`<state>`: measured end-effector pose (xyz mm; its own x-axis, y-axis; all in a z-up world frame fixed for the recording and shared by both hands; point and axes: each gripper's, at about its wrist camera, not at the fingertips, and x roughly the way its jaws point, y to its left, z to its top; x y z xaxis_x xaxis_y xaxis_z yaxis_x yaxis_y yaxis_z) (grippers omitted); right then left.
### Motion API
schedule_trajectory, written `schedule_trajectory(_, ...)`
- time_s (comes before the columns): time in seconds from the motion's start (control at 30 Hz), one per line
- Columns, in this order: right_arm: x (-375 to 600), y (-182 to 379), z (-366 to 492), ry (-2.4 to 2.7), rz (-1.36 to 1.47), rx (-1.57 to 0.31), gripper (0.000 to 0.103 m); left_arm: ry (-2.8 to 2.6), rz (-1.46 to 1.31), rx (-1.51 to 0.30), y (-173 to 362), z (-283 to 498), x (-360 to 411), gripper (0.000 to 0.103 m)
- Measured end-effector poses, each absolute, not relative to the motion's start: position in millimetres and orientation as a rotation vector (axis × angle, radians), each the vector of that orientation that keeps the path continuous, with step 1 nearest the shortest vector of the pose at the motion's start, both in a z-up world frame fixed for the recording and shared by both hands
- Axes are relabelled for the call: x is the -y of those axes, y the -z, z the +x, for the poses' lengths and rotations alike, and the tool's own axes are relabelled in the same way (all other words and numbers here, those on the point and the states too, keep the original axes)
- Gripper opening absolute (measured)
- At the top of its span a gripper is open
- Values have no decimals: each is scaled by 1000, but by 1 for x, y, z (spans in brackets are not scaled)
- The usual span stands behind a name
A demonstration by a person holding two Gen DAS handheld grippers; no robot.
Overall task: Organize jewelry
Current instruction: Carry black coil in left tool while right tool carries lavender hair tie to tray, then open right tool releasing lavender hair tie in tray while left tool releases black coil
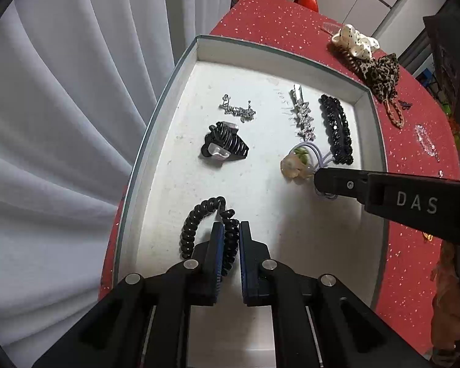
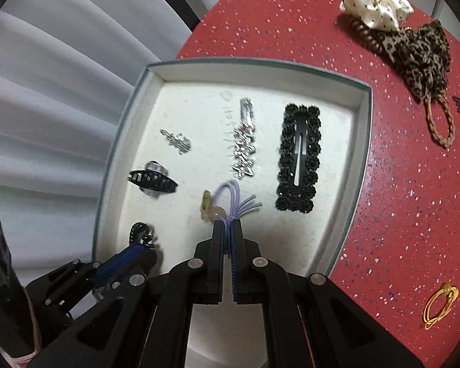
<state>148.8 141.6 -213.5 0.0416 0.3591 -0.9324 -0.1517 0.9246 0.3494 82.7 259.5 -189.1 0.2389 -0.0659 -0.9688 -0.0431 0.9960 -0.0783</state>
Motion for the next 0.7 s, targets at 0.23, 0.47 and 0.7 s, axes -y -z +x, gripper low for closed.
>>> schedule_trajectory(0.23, -141, 223, 145, -377, 182, -1506, 5, 1, -66, -1357, 193, 82, -260, 11)
schedule_trajectory(0.47, -135, 214, 152, -386, 208, -1507, 28, -13, -41, -1376, 193, 85, -257, 11)
schedule_trajectory(0.7, -108, 189, 159, -390, 251, -1477, 37, -29, -11, -1392, 194, 91, -248, 11)
